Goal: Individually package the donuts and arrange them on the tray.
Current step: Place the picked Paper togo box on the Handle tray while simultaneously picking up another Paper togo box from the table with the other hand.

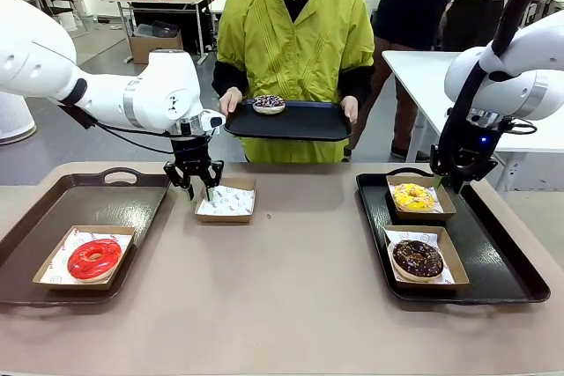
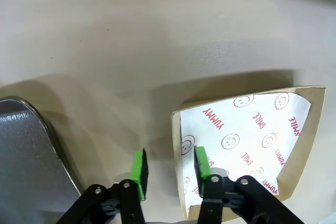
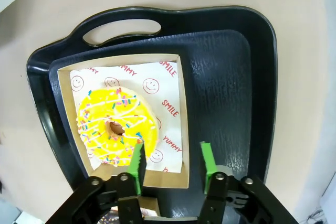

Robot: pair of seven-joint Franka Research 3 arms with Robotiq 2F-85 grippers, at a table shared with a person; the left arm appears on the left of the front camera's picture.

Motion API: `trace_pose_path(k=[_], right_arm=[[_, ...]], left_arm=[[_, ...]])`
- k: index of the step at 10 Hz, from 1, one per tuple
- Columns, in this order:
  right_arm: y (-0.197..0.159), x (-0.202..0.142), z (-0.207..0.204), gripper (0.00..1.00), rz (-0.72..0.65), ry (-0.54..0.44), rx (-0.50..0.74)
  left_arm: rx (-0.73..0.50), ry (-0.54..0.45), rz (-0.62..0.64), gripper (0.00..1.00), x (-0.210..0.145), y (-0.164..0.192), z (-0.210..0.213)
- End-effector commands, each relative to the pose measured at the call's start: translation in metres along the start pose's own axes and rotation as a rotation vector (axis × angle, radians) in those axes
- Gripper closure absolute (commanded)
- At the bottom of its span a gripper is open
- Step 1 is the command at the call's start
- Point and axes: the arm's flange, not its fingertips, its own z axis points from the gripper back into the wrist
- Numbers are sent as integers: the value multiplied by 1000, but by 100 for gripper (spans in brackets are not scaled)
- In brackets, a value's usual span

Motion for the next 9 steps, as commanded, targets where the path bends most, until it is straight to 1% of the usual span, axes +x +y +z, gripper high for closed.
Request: trace_pose_path(k=[1, 2, 4, 5, 6, 7, 8, 9], right_arm=[[0, 5, 3, 6, -21, 4, 12], [-1, 3, 4, 0, -24, 4, 18], [-6, 1, 6, 0, -31, 3, 27], [-6, -1, 8, 4, -31, 1, 32], [-6, -4, 10, 0, -29, -3, 30], [-5, -7, 12, 0, -27, -9, 25], [-2, -18, 17, 0, -18, -2, 23], [0, -38, 28, 0, 10, 1, 63]], left_arm=[[-19, 9, 36, 95, 3, -1, 4], [-19, 12, 39, 100, 3, -1, 4], [-14, 16, 42, 100, 4, -1, 5], [-13, 18, 43, 100, 4, -1, 6], [-9, 18, 44, 100, 5, -1, 6], [-8, 20, 45, 100, 5, -2, 6], [-11, 16, 46, 100, 5, -1, 9], [-36, 37, 52, 100, 3, -1, 19]])
